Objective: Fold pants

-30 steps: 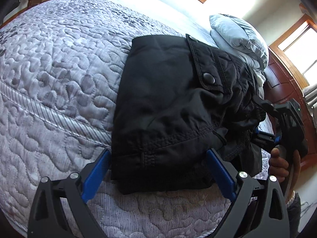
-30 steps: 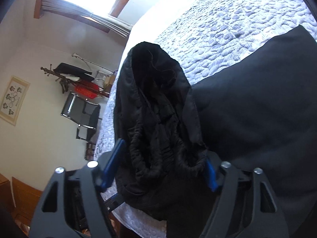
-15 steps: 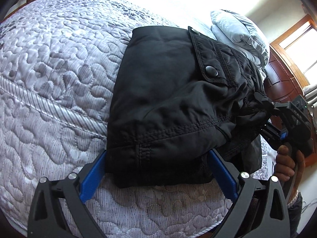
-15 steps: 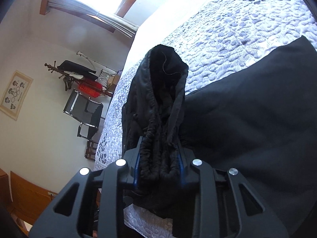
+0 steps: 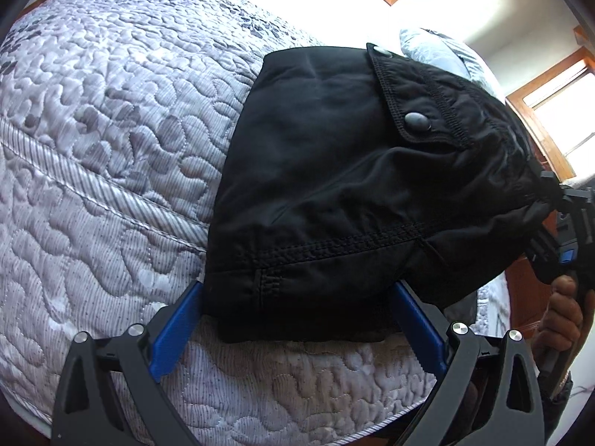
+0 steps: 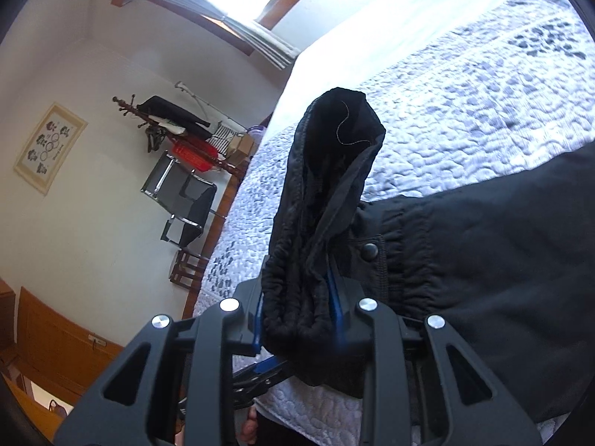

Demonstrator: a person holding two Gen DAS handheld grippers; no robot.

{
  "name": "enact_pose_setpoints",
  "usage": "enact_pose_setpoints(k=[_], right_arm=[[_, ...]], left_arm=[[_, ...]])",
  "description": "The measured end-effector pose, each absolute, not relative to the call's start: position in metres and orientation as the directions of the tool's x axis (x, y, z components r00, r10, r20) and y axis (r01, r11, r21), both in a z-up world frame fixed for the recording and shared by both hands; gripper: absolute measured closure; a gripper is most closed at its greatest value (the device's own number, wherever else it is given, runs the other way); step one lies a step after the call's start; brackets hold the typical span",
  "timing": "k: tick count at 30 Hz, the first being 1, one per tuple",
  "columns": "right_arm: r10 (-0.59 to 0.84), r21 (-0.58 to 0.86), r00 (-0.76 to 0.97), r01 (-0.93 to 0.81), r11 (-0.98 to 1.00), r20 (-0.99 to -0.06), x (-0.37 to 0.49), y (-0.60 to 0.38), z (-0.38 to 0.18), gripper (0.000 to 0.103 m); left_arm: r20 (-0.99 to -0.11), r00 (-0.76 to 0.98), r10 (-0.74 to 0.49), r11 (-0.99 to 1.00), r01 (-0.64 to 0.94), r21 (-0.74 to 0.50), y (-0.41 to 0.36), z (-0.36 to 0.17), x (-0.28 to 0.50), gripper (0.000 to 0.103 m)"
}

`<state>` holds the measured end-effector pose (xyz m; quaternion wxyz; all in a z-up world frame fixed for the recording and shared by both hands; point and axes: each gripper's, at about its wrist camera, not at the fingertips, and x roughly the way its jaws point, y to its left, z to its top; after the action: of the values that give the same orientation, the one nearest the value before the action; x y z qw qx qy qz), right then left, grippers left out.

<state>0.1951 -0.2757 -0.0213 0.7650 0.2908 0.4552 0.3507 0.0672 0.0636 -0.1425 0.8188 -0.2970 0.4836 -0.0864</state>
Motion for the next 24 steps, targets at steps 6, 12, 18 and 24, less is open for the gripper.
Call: enact_pose_setpoints(k=[6, 12, 18, 24], right_arm=[[0.828, 0.767, 0.335, -0.33, 0.55, -0.45, 0.189, -0.272, 0.007, 0.078], [0.841, 0.76, 0.346, -0.375, 0.531, -0.417, 0.184, -0.272, 0.035, 0.078], [0.836, 0.757, 0.373, -0.378, 0.533, -0.402, 0.18, -0.297, 0.046, 0.078], [0.811, 0.755, 0.415, -0.343, 0.559, -0.413, 0.18, -0.328, 0.04, 0.078]], left_arm=[[-0.703, 0.537, -0.466, 0.782, -0.123, -0.611, 0.076, -0.133, 0.058, 0.003], [-0.665, 0.555, -0.5, 0.759, -0.088, -0.645, 0.084, -0.115, 0.047, 0.003], [-0.64, 0.555, -0.532, 0.75, -0.043, -0.66, 0.087, -0.098, 0.041, 0.003], [-0.63, 0.549, -0.549, 0.744, -0.022, -0.668, 0.083, -0.089, 0.04, 0.004]])
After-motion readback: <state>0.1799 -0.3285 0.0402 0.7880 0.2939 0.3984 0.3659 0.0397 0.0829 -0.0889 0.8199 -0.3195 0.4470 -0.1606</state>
